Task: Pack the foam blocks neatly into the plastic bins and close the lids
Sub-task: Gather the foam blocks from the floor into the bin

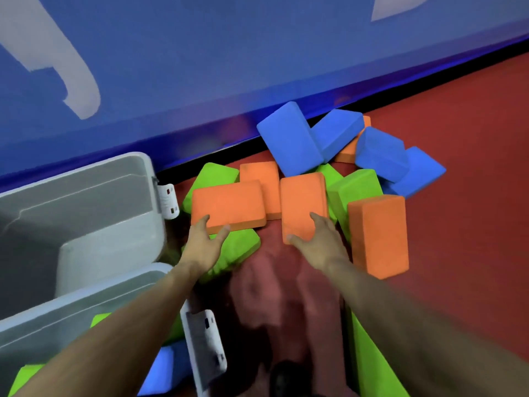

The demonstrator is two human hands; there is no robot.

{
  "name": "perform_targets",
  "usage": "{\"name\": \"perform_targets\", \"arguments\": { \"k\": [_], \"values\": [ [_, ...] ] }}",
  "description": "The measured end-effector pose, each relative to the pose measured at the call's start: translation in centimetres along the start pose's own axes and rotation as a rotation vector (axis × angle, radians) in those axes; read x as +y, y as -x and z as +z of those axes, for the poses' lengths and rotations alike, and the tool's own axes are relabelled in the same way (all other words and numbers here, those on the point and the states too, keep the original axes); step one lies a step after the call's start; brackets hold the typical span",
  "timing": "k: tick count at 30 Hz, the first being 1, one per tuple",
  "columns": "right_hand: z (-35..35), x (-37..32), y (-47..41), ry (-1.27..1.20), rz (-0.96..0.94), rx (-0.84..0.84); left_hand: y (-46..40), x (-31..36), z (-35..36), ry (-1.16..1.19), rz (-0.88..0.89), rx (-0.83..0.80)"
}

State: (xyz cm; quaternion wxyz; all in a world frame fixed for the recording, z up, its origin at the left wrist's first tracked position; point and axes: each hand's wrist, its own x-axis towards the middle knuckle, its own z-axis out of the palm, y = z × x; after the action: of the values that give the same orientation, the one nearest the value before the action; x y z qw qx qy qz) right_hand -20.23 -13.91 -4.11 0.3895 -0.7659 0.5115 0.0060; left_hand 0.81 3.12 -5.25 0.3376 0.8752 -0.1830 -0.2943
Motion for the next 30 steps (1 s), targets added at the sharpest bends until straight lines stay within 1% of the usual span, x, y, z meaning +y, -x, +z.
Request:
{"name": "perform_targets", "arguments": {
  "k": [3,5,8,12,15,17,19,21,22,27,30],
  "values": [
    [1.9,2.1,-3.5,-0.010,0.113,0.022,-3.9,-0.7,1.5,-0.078,0.014,0.044],
    [3.2,3.3,-5.7,-0.019,0.171,0.043,-6.7,-1.6,2.0,-0.117,-0.031,0.085],
    [5.1,4.9,-8.4,0.002,0.210,0.090,-10.5,-2.9,2.3,-0.113,-0.089,0.168],
    [7.3,6.8,-10.9,-0.087,0.345,0.120,-13.4,-4.3,2.8,-0.095,-0.280,0.187],
    [8.2,7.9,-11.8,-0.204,0.393,0.160,-14.5,-5.3,3.3,0.022,-0.346,0.224],
    [8.6,8.5,-12.1,-0.331,0.377,0.193,-14.9,-6.1,3.6,0.145,-0.407,0.285],
    [8.8,8.6,-12.1,-0.418,0.378,0.218,-14.7,-6.2,4.2,0.298,-0.489,0.305],
    [8.8,8.4,-11.5,-0.452,0.397,0.248,-14.2,-5.8,5.1,0.448,-0.475,0.279],
    [8.6,8.2,-11.3,-0.457,0.394,0.268,-13.9,-5.4,5.5,0.480,-0.448,0.265],
    [6.1,5.9,-9.4,-0.474,0.350,0.341,-10.8,-1.4,4.7,0.410,-0.296,0.271],
    [3.7,4.1,-7.2,-0.420,0.336,0.363,-7.9,1.5,3.0,0.415,-0.191,0.265]
  ]
}}
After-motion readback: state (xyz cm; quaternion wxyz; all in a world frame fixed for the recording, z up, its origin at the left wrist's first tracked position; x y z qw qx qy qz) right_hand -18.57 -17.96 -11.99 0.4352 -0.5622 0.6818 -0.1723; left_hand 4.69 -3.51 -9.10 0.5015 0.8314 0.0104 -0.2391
